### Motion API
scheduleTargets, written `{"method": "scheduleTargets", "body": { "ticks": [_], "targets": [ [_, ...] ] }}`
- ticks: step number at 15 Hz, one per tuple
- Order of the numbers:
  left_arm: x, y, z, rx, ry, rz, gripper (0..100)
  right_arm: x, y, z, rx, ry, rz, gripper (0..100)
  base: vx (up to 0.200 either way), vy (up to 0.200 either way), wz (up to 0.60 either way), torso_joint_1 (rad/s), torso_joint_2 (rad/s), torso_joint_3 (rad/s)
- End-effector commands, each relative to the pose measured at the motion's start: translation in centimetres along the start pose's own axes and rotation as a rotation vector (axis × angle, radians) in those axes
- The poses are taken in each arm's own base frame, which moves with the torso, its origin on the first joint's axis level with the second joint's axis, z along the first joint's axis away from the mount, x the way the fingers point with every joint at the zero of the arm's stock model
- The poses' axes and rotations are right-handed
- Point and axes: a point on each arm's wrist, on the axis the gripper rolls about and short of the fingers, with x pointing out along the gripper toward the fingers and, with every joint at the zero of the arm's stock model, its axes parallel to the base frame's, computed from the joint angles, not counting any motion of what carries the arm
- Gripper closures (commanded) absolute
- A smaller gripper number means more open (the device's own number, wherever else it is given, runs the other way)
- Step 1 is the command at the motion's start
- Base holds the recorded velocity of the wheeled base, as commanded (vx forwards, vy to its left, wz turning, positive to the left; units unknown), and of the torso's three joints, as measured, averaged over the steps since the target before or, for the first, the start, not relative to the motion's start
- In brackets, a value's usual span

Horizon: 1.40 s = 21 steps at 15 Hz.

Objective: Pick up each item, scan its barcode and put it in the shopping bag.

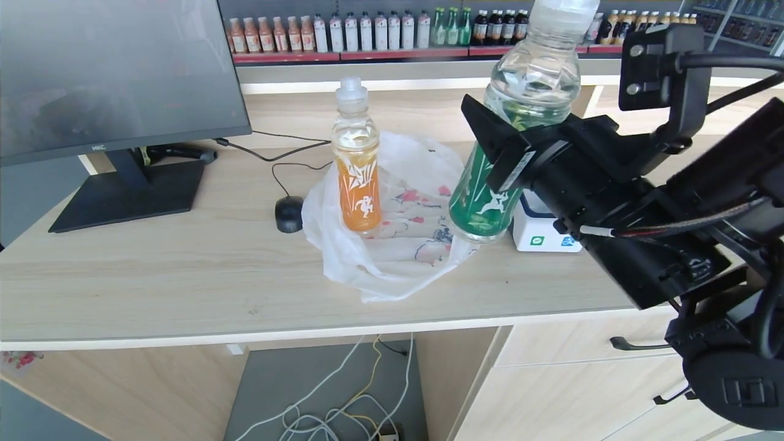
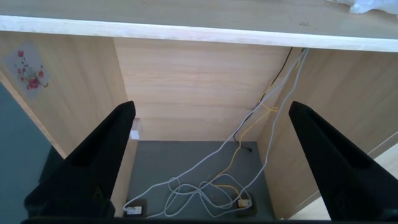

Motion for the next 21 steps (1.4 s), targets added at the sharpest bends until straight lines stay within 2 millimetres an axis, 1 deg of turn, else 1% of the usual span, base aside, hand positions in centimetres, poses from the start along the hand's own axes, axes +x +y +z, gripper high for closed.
{"method": "scheduleTargets", "body": {
  "ticks": [1, 3, 5, 8, 10, 16, 20, 21],
  "targets": [
    [0.0, 0.0, 0.0, 0.000, 0.000, 0.001, 0, 2.7, -0.5, 1.5, 0.014, -0.006, 0.000, 100, 0.000, 0.000, 0.00, 0.000, 0.00, 0.000],
    [0.0, 0.0, 0.0, 0.000, 0.000, 0.001, 0, 4.7, -0.7, 1.2, 0.001, 0.005, 0.008, 100, 0.000, 0.000, 0.00, 0.000, 0.00, 0.000],
    [0.0, 0.0, 0.0, 0.000, 0.000, 0.001, 0, 5.5, -0.8, 0.8, -0.006, 0.036, 0.007, 100, 0.000, 0.000, 0.00, 0.000, 0.00, 0.000],
    [0.0, 0.0, 0.0, 0.000, 0.000, 0.001, 0, 7.1, -2.1, -1.2, -0.022, 0.111, -0.029, 100, 0.000, 0.000, 0.00, 0.000, 0.00, 0.000],
    [0.0, 0.0, 0.0, 0.000, 0.000, 0.000, 0, 8.1, -2.2, -2.2, -0.026, 0.128, -0.037, 100, 0.000, 0.000, 0.00, 0.000, 0.00, 0.000],
    [0.0, 0.0, 0.0, 0.000, 0.000, 0.000, 0, 10.0, -1.7, -6.3, -0.029, 0.167, -0.038, 100, 0.000, 0.000, 0.00, 0.000, 0.00, 0.000],
    [0.0, 0.0, 0.0, 0.000, -0.002, 0.001, 0, 10.5, -1.5, -7.8, -0.028, 0.179, -0.035, 100, 0.000, 0.000, 0.00, 0.000, 0.00, 0.000],
    [0.0, 0.0, 0.0, 0.000, 0.000, 0.001, 0, 10.7, -2.2, -8.4, -0.035, 0.186, -0.050, 100, 0.000, 0.000, 0.00, 0.000, 0.00, 0.000]
  ]
}}
